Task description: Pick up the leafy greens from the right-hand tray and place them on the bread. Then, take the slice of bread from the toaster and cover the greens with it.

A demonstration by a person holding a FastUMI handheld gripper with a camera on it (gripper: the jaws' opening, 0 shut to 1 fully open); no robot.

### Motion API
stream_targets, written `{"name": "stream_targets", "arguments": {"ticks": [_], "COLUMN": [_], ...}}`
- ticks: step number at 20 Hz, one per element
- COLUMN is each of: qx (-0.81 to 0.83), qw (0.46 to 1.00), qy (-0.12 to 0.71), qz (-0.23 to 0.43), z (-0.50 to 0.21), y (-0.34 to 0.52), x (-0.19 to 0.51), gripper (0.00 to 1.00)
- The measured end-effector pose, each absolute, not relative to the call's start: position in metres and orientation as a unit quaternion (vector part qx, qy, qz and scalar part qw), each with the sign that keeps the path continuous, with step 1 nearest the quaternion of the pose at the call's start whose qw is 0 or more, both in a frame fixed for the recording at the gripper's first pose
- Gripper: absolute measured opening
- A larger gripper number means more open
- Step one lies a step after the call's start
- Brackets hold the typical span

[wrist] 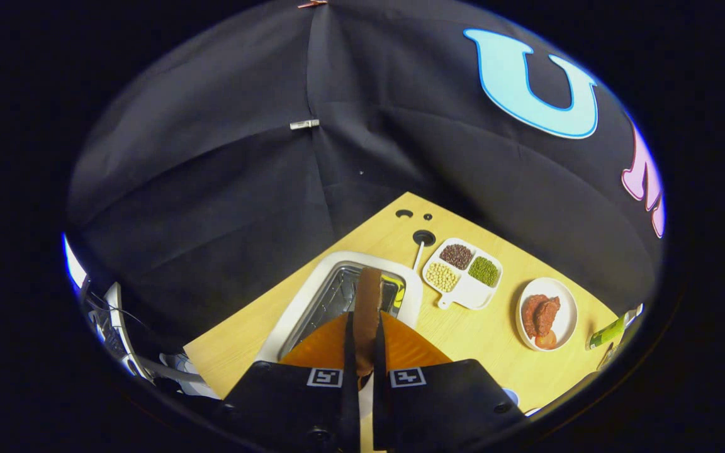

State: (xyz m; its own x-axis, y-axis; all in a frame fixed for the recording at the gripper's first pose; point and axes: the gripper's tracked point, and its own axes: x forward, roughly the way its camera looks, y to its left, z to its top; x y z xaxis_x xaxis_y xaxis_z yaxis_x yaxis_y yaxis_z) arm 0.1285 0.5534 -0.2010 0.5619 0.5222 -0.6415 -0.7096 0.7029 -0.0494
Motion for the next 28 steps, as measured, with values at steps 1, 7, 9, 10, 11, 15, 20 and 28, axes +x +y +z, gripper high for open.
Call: {"name": "stream_targets", "arguments": {"ticks": [1, 7, 9, 10, 11, 15, 20, 28], "qx": [-0.15, -0.112, -0.093, -0.082, -0.073, -0.042, -0.018, -0.01], "qw": [0.873, 0.893, 0.896, 0.899, 0.901, 0.901, 0.897, 0.885], "qy": [0.297, 0.255, 0.26, 0.263, 0.265, 0.289, 0.316, 0.36], "qz": [0.357, 0.354, 0.347, 0.341, 0.336, 0.321, 0.308, 0.297], "z": [-0.19, -0.129, -0.122, -0.12, -0.118, -0.132, -0.178, -0.254], "y": [0.553, 0.513, 0.488, 0.475, 0.461, 0.406, 0.354, 0.308], "x": [0.127, 0.129, 0.13, 0.131, 0.134, 0.132, 0.125, 0.108], "gripper": [0.13, 0.12, 0.12, 0.12, 0.12, 0.12, 0.12, 0.13]}}
